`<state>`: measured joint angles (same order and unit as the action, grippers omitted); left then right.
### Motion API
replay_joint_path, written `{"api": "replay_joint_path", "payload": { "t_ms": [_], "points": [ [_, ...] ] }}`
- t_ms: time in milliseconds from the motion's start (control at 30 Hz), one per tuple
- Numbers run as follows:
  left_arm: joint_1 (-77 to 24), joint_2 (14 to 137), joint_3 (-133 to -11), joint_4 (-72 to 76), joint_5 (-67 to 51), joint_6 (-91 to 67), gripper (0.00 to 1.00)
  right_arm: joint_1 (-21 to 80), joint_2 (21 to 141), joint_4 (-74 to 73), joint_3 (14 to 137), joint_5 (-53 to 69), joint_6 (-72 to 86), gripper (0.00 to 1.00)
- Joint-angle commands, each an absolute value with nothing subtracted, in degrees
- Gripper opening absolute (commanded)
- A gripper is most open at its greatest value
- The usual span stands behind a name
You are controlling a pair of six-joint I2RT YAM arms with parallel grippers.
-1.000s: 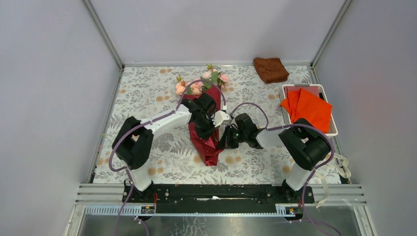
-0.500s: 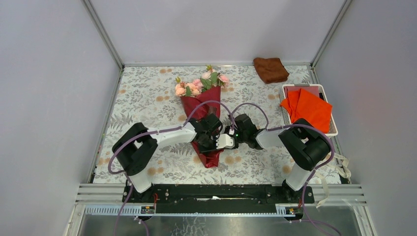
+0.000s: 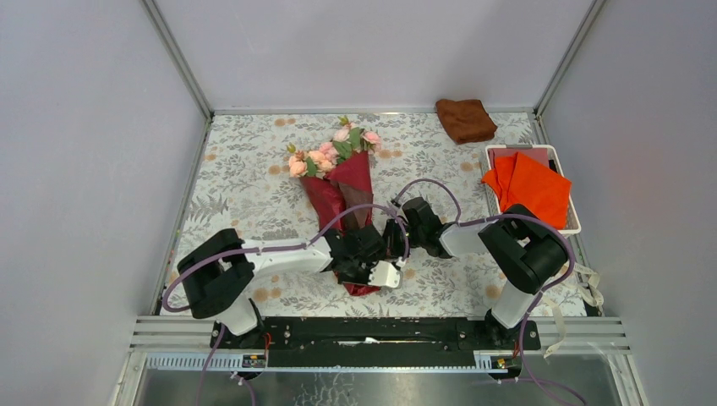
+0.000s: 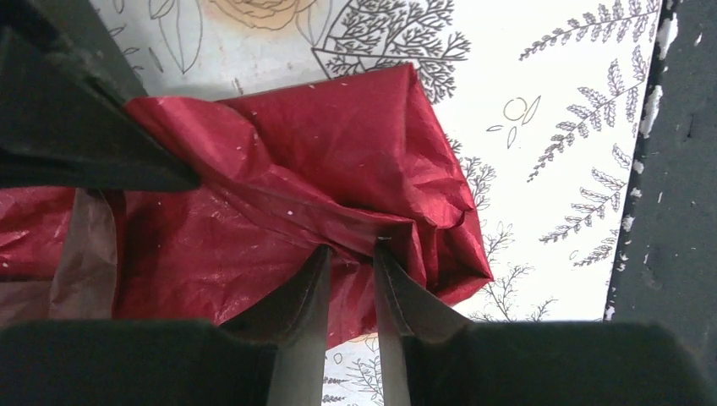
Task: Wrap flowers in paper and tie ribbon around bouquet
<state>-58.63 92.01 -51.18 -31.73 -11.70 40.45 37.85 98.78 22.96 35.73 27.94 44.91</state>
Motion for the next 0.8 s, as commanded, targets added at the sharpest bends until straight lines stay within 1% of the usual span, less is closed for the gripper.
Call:
{"api": "replay_joint_path", "payload": {
  "t_ms": [0, 100, 233, 400, 533, 633, 700, 767],
  "points": [
    [-62.57, 93.80, -47.25, -35.85, -11.99, 40.06, 0.32, 37.38, 98.57, 23.18, 35.37, 23.26, 44.11, 0.00],
    [-64.81, 92.25, -47.08, -36.81, -11.71, 40.03, 0.34, 37.43, 98.53, 23.03, 35.17, 22.96, 43.96, 0.00],
    [-66.54, 89.58, -47.63, -39.09, -11.71, 41.51, 0.40, 37.36, 99.49, 23.08, 35.22, 22.93, 43.85, 0.00],
    [-65.66, 87.36, -53.09, -41.92, -14.98, 42.90, 0.42, 37.41, 98.89, 23.46, 34.72, 22.70, 44.51, 0.00],
    [-56.84, 85.00, -59.89, -41.25, -27.29, 41.64, 0.42, 37.41, 97.35, 23.58, 33.67, 22.05, 44.73, 0.00],
    [-46.56, 85.76, -62.97, -37.41, -33.27, 37.22, 0.41, 37.40, 95.93, 24.00, 32.81, 21.54, 44.86, 0.00],
    [-37.01, 86.59, -64.59, -34.34, -37.40, 32.87, 0.39, 37.36, 95.39, 24.60, 32.32, 21.35, 45.17, 0.00],
    [-30.88, 86.83, -64.94, -30.58, -38.72, 28.73, 0.38, 37.36, 95.48, 24.77, 32.24, 21.42, 45.31, 0.00]
  ]
}}
